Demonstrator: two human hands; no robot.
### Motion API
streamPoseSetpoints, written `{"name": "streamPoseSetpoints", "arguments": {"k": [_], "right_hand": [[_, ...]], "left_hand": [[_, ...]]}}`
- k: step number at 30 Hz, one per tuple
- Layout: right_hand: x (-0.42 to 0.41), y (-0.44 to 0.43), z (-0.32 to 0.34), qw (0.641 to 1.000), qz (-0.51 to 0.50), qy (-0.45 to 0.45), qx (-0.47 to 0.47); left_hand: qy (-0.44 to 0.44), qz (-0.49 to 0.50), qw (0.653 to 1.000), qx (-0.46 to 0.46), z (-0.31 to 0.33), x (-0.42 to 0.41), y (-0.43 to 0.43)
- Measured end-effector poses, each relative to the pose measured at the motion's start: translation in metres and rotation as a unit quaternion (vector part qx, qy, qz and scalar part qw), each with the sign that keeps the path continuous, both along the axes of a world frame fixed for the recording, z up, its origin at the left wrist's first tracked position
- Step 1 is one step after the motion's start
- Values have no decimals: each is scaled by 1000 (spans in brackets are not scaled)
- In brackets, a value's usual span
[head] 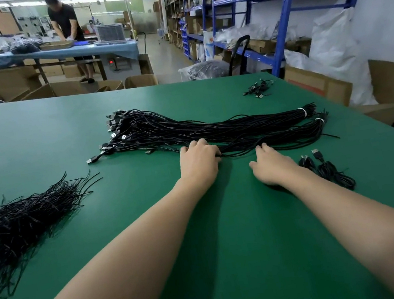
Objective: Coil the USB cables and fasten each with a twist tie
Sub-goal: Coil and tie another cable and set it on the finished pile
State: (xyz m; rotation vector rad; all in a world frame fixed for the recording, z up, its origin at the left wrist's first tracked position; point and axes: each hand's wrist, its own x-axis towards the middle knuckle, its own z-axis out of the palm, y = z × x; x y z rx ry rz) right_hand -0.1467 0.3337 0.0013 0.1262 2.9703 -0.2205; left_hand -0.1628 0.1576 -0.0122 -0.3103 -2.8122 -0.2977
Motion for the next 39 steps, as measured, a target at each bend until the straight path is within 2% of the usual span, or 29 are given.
{"name": "streamPoseSetpoints", "arguments": {"k": [9,13,17,22,26,28,31,34,36,38,39], "right_hand": [[-27,7,0,991,-24,24,-130],[-36,13,-2,978,-60,50,-195],[-40,17,-5,971,-62,57,-223],[-48,20,-7,988,3,23,-152],[-52,22,-12,994,9,22,-110],[-51,20,-11,994,8,19,-106],[-45,16,-2,995,5,-10,-99],[-25,-2,20,998,16,-17,-63],[-3,-23,38,994,65,24,-79],[25,-46,55,968,139,29,-209],[41,-59,62,937,167,7,-307]], "left_hand": [[126,-25,971,201,42,-2,-1],[166,-49,965,197,66,-1,-4],[210,-90,958,174,85,8,0],[278,-123,941,151,115,21,1],[291,-58,937,187,146,31,-17],[275,-31,937,212,156,36,-30],[194,-62,931,302,159,49,-38],[122,-62,900,413,152,61,-47],[63,-53,857,509,151,70,-56],[16,-59,792,607,153,79,-65],[1,-64,761,646,155,84,-68]]}}
